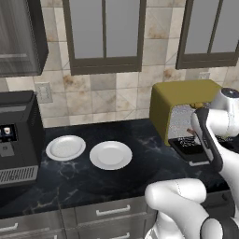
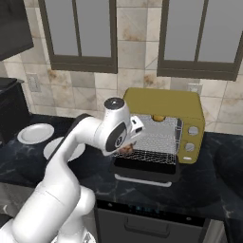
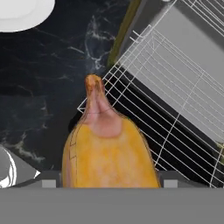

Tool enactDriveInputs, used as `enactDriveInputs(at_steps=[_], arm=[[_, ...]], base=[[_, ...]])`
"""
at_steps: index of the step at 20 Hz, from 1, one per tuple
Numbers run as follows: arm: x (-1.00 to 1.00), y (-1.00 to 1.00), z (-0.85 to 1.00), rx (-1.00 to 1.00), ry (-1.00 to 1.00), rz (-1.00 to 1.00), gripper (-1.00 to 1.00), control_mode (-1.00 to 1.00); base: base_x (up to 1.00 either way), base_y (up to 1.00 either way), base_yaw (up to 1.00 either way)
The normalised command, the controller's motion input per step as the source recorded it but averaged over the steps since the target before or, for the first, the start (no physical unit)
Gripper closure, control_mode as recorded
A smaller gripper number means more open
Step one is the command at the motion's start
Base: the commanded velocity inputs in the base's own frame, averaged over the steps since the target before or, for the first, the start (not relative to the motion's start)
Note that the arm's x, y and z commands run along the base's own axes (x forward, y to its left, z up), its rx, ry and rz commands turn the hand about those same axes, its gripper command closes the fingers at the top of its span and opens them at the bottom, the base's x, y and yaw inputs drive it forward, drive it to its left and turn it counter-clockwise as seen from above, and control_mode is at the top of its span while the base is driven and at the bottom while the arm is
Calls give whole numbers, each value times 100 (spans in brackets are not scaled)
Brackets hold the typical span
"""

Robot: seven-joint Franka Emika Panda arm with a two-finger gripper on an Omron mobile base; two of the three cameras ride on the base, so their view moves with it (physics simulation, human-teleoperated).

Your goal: Open the toaster oven door. Place the bread on the top rack in the toaster oven and place the chicken drumstick on the bottom rack.

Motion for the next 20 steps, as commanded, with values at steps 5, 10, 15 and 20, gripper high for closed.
enactDriveInputs(at_steps=[5,10,15,20], arm=[[45,-29,-19,0,1,-2,100,-100],[23,0,-31,0,-9,4,100,-100],[11,-1,-34,-2,-6,5,100,-100],[10,-4,-25,-2,-5,3,100,-100]], base=[[0,0,0],[0,0,0],[0,0,0],[0,0,0]])
